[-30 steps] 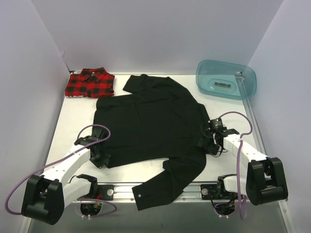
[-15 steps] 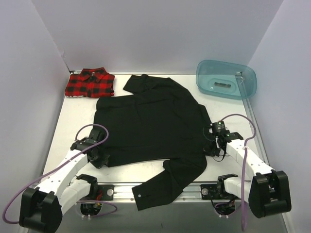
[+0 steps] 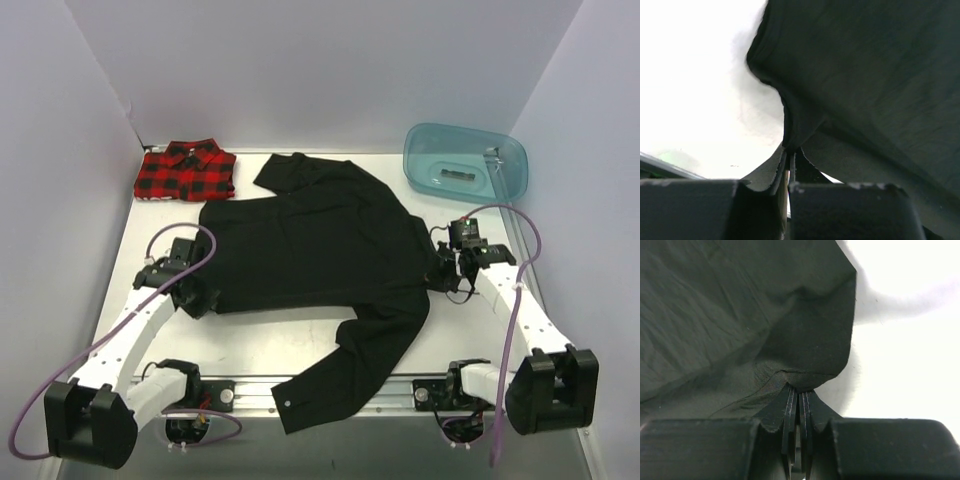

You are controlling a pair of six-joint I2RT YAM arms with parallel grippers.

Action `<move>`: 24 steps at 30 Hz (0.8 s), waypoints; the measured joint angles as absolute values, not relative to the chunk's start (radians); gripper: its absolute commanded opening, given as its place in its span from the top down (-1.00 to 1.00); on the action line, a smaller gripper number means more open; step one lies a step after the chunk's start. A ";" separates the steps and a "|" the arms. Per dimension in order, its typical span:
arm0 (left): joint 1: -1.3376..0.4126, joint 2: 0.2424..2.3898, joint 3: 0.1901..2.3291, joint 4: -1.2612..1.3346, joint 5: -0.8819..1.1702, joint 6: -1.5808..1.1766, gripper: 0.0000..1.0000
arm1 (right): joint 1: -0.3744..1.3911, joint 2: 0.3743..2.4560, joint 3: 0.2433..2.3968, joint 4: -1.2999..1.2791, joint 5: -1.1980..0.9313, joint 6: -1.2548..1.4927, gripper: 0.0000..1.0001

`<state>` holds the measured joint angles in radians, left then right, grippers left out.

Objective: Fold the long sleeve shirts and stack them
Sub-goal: Fold the shirt

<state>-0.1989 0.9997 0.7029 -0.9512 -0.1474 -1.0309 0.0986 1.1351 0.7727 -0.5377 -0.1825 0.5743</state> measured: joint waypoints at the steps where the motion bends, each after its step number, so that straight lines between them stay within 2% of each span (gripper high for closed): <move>1: -0.195 1.013 0.726 -0.952 -0.152 -1.020 1.00 | 0.099 1.154 0.789 -0.538 -0.184 0.574 1.00; 7: -0.179 1.095 0.834 -0.918 -0.179 -0.962 1.00 | 0.099 1.253 0.865 -0.527 -0.185 0.574 1.00; 17: -0.147 1.279 0.844 -0.828 -0.179 -0.930 0.92 | 0.100 1.453 0.926 -0.456 -0.192 0.575 0.93; 19: -0.142 1.303 0.844 -0.816 -0.179 -0.929 0.86 | 0.102 1.480 0.939 -0.451 -0.191 0.575 0.91; 21: -0.140 1.318 0.844 -0.807 -0.179 -0.927 0.71 | 0.109 1.510 0.955 -0.445 -0.189 0.575 0.78; 24: -0.131 1.322 0.844 -0.796 -0.180 -0.924 0.51 | 0.120 1.544 0.987 -0.440 -0.177 0.572 0.70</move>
